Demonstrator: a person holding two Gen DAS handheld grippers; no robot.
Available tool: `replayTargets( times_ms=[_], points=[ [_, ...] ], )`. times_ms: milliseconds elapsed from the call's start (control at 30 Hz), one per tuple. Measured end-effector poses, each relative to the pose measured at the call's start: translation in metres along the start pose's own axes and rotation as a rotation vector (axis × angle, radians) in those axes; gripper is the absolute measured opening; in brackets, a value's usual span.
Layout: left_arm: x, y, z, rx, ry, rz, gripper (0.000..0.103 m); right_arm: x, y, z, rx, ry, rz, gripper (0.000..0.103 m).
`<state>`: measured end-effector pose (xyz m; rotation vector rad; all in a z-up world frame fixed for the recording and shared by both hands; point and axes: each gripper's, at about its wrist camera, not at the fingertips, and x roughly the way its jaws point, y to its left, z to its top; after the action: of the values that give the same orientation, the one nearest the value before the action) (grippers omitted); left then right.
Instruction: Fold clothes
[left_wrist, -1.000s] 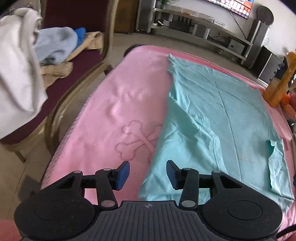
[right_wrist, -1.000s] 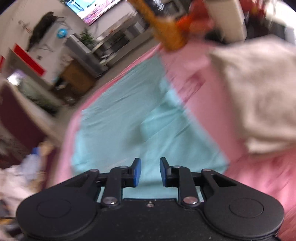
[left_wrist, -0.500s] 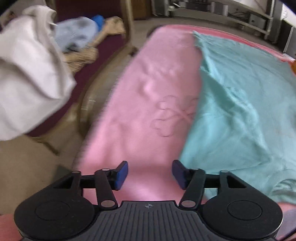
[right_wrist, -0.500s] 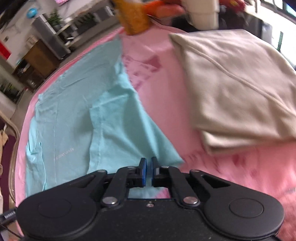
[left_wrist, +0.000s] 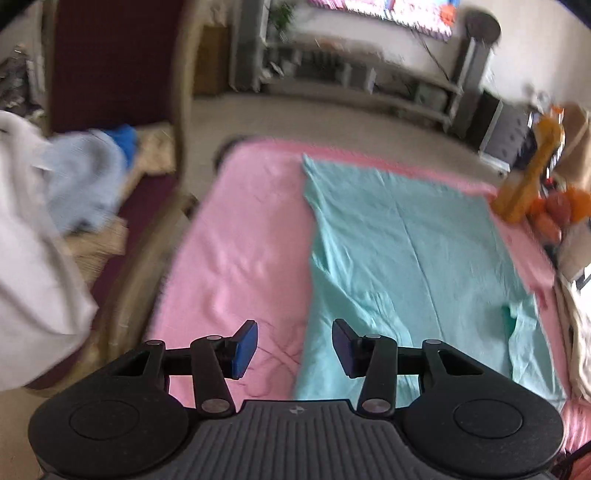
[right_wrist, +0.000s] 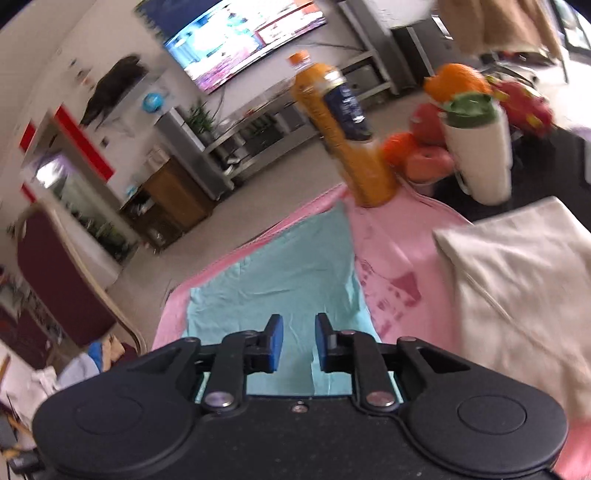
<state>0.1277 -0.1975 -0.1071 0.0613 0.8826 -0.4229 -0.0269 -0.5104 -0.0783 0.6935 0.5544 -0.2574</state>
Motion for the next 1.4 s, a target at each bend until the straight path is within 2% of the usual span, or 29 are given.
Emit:
replayTargets(
  times_ms=[133,267,367,400,467,567,700,767,900,933,1033,1133,1167,1233,1300,1400],
  points=[
    [0.05,-0.008,0.005,-0.007,0.129,-0.106,0.042,0.06,-0.016,-0.001,0.032,0.158,0.009,0.018],
    [0.078,-0.012,0.017,-0.027,0.154,-0.128,0.04,0.099,-0.033,-0.008,0.126,0.27,-0.008,0.018],
    [0.104,-0.015,0.023,-0.033,0.185,-0.11,0.041,0.119,-0.034,-0.013,0.127,0.351,-0.035,0.018],
    [0.113,-0.017,0.023,-0.033,0.2,-0.079,0.041,0.126,-0.033,-0.015,0.106,0.364,-0.06,0.018],
    [0.117,-0.021,0.024,-0.037,0.17,-0.056,0.044,0.139,-0.032,-0.017,0.072,0.375,-0.103,0.018],
    [0.12,-0.022,0.025,-0.044,0.133,-0.037,0.044,0.146,-0.028,-0.016,0.032,0.324,-0.113,0.016],
    [0.1,-0.024,0.025,-0.051,0.048,0.008,0.044,0.137,-0.025,-0.01,0.028,0.225,-0.145,0.018],
    [0.084,-0.025,0.021,-0.049,0.017,-0.008,0.044,0.123,-0.025,-0.009,0.052,0.198,-0.147,0.021],
    [0.077,-0.035,0.007,-0.023,0.052,-0.075,0.043,0.107,-0.035,-0.019,0.148,0.234,-0.09,0.027],
    [0.081,-0.041,0.002,0.003,0.074,-0.067,0.043,0.11,-0.037,-0.022,0.156,0.252,-0.085,0.027],
    [0.089,-0.05,-0.012,0.06,0.122,-0.02,0.042,0.111,-0.033,-0.029,0.087,0.282,-0.172,0.027],
    [0.083,-0.051,-0.029,0.126,0.14,0.036,0.044,0.099,-0.029,-0.044,0.018,0.326,-0.222,0.027],
    [0.08,-0.051,-0.034,0.156,0.142,0.058,0.049,0.095,-0.029,-0.05,-0.019,0.336,-0.24,0.025],
    [0.074,-0.05,-0.042,0.191,0.152,0.089,0.05,0.084,-0.026,-0.059,-0.078,0.351,-0.278,0.025],
    [0.063,-0.042,-0.053,0.157,0.182,0.091,0.05,0.068,-0.03,-0.066,-0.065,0.358,-0.294,0.025],
    [0.044,-0.034,-0.072,0.147,0.219,0.114,0.054,0.042,-0.041,-0.079,0.02,0.373,-0.304,0.026]
  ],
)
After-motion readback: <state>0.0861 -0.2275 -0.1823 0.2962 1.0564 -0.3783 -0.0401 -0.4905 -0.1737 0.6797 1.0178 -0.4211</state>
